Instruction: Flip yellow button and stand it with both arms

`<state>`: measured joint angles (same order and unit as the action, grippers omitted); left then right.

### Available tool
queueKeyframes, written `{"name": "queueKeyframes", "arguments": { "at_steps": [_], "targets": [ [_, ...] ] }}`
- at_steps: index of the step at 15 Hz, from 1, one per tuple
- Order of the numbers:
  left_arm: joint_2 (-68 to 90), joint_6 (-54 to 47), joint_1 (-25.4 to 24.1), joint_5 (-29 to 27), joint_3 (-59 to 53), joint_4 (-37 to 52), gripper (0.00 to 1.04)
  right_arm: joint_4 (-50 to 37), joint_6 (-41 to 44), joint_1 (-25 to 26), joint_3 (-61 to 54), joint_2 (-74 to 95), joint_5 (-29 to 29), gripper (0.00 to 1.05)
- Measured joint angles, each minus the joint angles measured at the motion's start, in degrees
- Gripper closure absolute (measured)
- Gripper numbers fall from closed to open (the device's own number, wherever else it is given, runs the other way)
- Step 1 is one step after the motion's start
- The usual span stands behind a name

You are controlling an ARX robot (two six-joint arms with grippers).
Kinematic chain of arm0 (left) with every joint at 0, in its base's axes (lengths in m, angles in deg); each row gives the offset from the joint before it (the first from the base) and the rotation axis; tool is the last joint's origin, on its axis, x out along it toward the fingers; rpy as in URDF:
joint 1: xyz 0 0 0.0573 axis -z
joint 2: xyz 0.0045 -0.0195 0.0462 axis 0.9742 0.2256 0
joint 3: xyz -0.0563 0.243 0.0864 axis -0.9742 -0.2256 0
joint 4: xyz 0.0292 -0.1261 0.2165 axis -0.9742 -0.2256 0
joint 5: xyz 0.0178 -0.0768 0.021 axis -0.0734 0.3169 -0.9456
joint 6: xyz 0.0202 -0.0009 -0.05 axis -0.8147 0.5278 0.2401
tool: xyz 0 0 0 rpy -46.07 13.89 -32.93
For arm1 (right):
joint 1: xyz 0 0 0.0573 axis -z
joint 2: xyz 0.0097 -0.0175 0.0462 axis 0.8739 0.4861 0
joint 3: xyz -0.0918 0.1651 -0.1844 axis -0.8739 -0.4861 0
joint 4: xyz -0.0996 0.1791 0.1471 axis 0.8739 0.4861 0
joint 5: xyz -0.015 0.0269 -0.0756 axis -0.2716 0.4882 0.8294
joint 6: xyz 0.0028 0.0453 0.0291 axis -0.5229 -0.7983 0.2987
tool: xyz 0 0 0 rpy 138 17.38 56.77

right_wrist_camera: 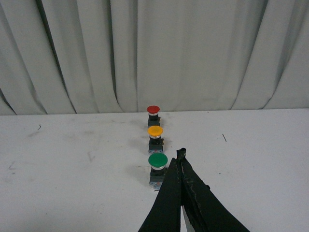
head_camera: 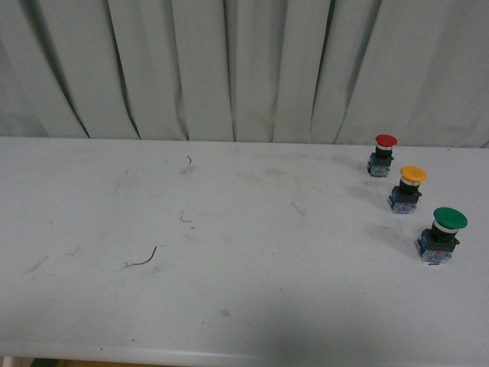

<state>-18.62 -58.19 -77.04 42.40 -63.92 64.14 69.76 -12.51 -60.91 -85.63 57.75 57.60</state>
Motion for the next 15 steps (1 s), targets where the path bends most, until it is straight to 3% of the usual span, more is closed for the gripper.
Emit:
{"name": "queueKeyframes", "arguments": {
  "at_steps": [4, 6, 11, 15],
  "targets": [
    [0.0, 0.0, 0.0, 0.0, 0.0, 0.0, 0.07, 3.8, 0.0, 0.0, 0.0, -3.7, 0.0, 1.03],
    [0.0, 0.0, 0.0, -0.1, 0.0, 0.0, 0.07, 13.9, 0.0, 0.0, 0.0, -12.6, 0.0, 1.03],
    [0.0, 0.0, 0.0, 0.0, 0.0, 0.0, 0.07, 13.8, 0.0, 0.0, 0.0, -13.2, 0.1, 1.0],
    [0.0, 0.0, 0.0, 0.0, 0.0, 0.0, 0.07, 13.8, 0.0, 0.0, 0.0, -13.2, 0.1, 0.49]
  ]
}}
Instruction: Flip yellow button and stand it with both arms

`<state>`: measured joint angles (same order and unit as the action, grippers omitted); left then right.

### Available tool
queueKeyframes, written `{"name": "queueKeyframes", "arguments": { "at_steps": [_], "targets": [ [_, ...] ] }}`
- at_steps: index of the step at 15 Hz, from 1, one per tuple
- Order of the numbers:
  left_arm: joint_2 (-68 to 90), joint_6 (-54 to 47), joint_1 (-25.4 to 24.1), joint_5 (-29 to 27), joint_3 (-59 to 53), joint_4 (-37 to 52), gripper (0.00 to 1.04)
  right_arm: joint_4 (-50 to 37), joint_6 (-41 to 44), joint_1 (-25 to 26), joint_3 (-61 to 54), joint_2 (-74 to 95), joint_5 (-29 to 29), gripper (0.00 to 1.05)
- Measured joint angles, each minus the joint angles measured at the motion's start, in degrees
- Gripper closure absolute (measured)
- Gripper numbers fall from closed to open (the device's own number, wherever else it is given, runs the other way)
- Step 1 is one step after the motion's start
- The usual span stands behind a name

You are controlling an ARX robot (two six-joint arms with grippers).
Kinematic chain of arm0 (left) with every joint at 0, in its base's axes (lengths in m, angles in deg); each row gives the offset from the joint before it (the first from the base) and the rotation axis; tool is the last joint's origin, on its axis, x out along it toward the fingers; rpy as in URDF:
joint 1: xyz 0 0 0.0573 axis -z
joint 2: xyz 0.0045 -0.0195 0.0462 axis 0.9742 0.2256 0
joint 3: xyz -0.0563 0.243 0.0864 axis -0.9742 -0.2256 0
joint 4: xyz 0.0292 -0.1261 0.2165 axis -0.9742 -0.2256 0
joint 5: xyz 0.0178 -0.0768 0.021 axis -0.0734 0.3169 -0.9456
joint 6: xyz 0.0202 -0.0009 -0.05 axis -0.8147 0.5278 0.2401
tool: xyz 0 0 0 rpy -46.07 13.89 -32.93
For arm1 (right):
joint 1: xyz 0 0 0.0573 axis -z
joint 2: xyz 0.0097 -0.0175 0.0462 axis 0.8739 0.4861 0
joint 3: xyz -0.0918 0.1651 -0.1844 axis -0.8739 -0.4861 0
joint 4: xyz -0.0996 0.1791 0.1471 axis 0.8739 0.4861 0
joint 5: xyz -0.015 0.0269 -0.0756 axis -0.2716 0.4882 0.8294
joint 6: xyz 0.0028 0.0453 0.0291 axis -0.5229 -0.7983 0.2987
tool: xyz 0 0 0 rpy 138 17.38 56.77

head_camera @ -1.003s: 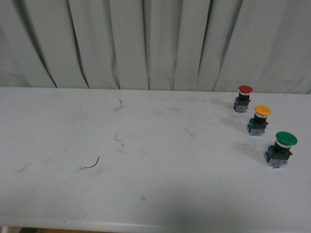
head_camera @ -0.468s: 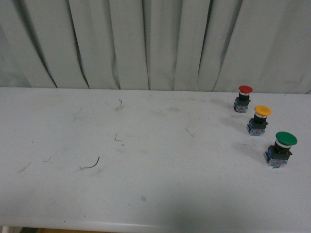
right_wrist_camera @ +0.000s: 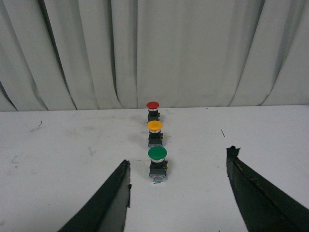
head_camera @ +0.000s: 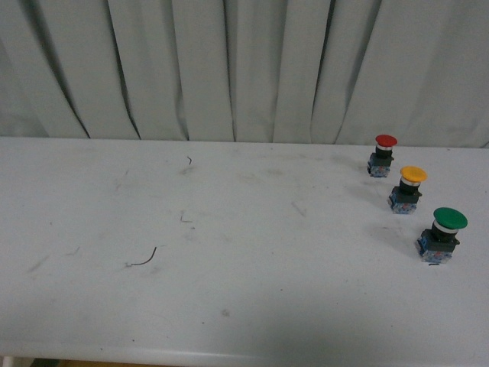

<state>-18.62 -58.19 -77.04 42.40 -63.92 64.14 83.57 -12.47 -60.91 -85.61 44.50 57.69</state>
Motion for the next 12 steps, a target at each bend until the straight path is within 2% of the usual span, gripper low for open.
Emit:
{"name": "queueKeyframes", "arguments": {
  "at_steps": [3, 4, 12],
  "targets": [
    [0.0, 0.0, 0.0, 0.0, 0.0, 0.0, 0.07, 0.0, 0.0, 0.0, 0.0, 0.0, 0.0, 0.1],
    [0.0, 0.0, 0.0, 0.0, 0.0, 0.0, 0.07, 0.0, 0.0, 0.0, 0.0, 0.0, 0.0, 0.05],
    [0.0, 0.0, 0.0, 0.0, 0.0, 0.0, 0.07, 0.0, 0.0, 0.0, 0.0, 0.0, 0.0, 0.06]
  ]
}}
